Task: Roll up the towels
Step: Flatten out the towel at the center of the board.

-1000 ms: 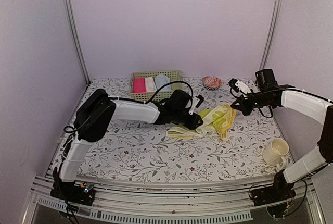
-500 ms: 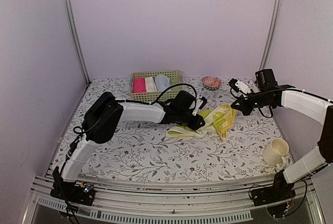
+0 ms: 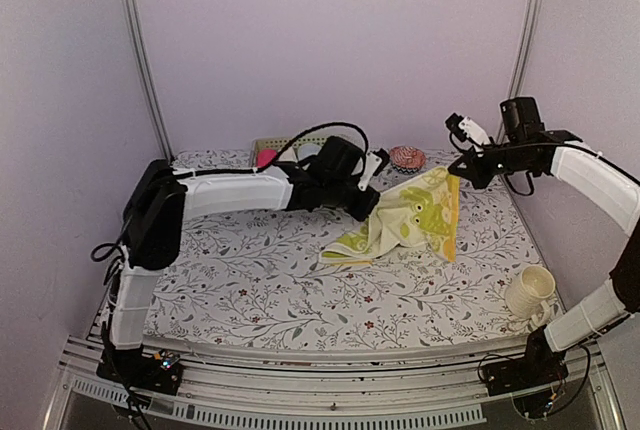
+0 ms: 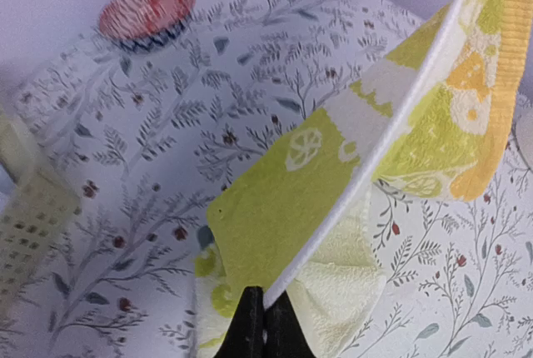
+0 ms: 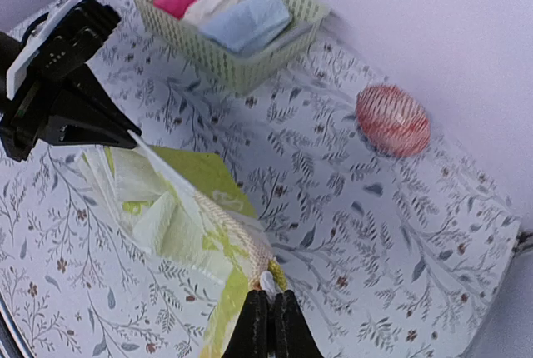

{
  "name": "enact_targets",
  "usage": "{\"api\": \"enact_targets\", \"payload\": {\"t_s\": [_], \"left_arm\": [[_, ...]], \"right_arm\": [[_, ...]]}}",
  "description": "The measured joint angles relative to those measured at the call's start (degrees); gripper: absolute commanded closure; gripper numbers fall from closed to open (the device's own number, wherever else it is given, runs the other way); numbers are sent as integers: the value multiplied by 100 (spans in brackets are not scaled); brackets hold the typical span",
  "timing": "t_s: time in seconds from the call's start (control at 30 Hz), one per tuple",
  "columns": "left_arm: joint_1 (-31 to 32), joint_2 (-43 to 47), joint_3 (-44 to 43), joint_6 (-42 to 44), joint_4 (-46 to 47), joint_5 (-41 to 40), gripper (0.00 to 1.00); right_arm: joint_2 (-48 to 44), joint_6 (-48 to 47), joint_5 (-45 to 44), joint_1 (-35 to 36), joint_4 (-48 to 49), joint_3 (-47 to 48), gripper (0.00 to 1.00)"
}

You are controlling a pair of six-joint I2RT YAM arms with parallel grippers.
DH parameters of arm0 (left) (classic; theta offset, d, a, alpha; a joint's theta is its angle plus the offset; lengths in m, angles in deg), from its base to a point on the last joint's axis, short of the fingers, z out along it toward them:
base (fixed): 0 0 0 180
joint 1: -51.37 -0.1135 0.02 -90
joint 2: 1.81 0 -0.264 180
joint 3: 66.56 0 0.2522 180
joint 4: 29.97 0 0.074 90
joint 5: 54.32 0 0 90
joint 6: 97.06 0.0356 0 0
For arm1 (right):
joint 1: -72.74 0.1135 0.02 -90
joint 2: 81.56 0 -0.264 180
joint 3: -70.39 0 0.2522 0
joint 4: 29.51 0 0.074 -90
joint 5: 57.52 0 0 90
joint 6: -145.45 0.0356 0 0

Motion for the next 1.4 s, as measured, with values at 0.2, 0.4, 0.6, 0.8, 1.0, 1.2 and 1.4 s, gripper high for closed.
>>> {"api": "enact_targets", "payload": {"t_s": [0.2, 0.4, 0.6, 0.8, 1.0, 1.2, 1.4], "left_arm": [[-52, 2000, -350, 817, -409, -542, 100], [520, 3624, -420, 1427, -800, -407, 100], [1342, 3930, -70, 1591, -1921, -348, 100], [1145, 3453, 258, 1515, -2243, -264, 90], [-15, 925, -949, 1143, -1969, 247, 58], [-501, -612, -1587, 817, -2448, -61, 57], [717, 1045, 308, 879, -2068, -275, 57]], "right_arm": [[-219, 48, 608, -4, -610, 2498, 98], [-1283, 70, 2223, 46, -1078, 2638, 98], [-2094, -162, 2962, -4, -1790, 1779, 98], [-2186, -9, 2282, -7, -1574, 468, 98], [-42, 52, 787, -48, -570, -66, 98], [2269, 136, -219, -125, -229, 470, 98], [2459, 240, -365, -146, -79, 514, 98]]}}
